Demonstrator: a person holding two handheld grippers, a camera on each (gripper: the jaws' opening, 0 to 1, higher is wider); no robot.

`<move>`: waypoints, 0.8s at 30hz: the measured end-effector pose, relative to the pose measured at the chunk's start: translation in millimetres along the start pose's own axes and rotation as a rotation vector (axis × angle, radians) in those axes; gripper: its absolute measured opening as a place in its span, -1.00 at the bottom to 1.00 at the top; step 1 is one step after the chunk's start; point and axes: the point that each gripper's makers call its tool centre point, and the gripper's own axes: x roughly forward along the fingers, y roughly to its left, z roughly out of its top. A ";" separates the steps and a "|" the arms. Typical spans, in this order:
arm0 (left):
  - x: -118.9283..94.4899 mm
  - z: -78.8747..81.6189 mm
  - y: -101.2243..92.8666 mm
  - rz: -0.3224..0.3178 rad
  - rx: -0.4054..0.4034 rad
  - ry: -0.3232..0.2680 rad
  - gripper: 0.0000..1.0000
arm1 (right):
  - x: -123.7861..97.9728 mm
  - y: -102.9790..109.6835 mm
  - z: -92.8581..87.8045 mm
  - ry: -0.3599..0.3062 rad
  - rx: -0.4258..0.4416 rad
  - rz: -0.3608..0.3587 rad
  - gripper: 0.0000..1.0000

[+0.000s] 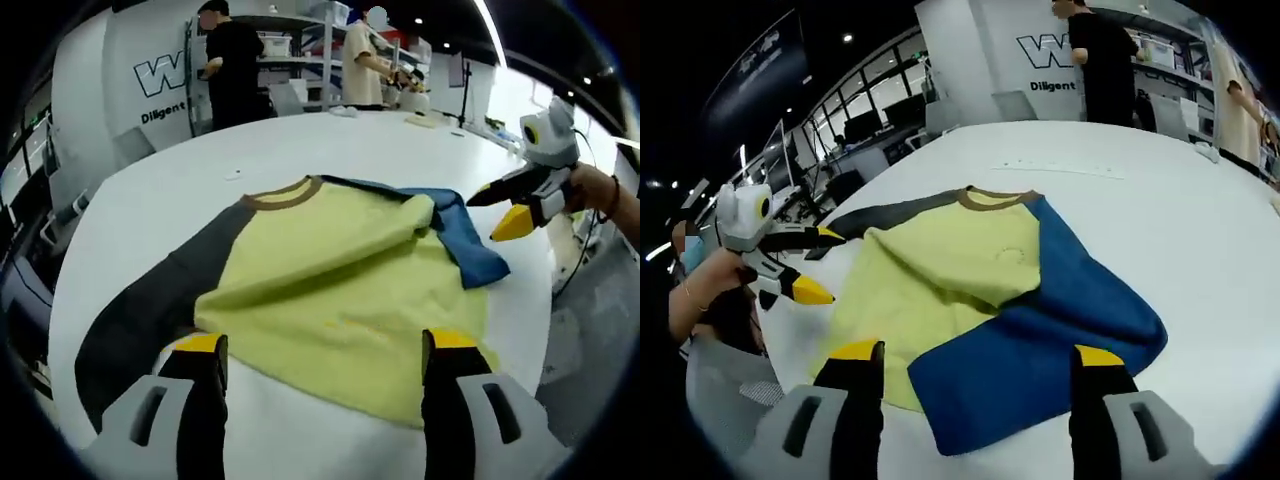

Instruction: Fold the garment on the visible template until the final outline fits inside the template.

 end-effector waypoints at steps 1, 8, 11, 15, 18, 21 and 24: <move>-0.9 0.1 -3.2 -0.003 0.000 -0.004 0.54 | 0.4 2.7 -2.1 0.003 -0.005 0.003 0.46; -7.9 -5.8 -27.5 -0.032 0.019 0.003 0.49 | 3.3 21.4 -20.1 0.040 -0.036 0.031 0.36; -9.4 -14.2 -41.1 -0.053 0.031 0.025 0.46 | 4.8 26.9 -27.5 0.059 -0.071 0.028 0.24; -10.2 -21.0 -56.1 -0.074 0.043 0.037 0.42 | 6.5 24.5 -34.4 0.083 -0.124 0.001 0.06; -10.1 -24.3 -68.0 -0.102 0.049 0.046 0.38 | 7.1 23.5 -37.2 0.091 -0.131 0.002 -0.12; -9.7 -27.7 -74.4 -0.105 0.063 0.056 0.36 | 7.4 21.5 -40.1 0.105 -0.143 -0.005 -0.15; -10.2 -31.1 -76.7 -0.098 0.066 0.067 0.38 | 7.6 19.7 -42.6 0.119 -0.150 -0.011 -0.23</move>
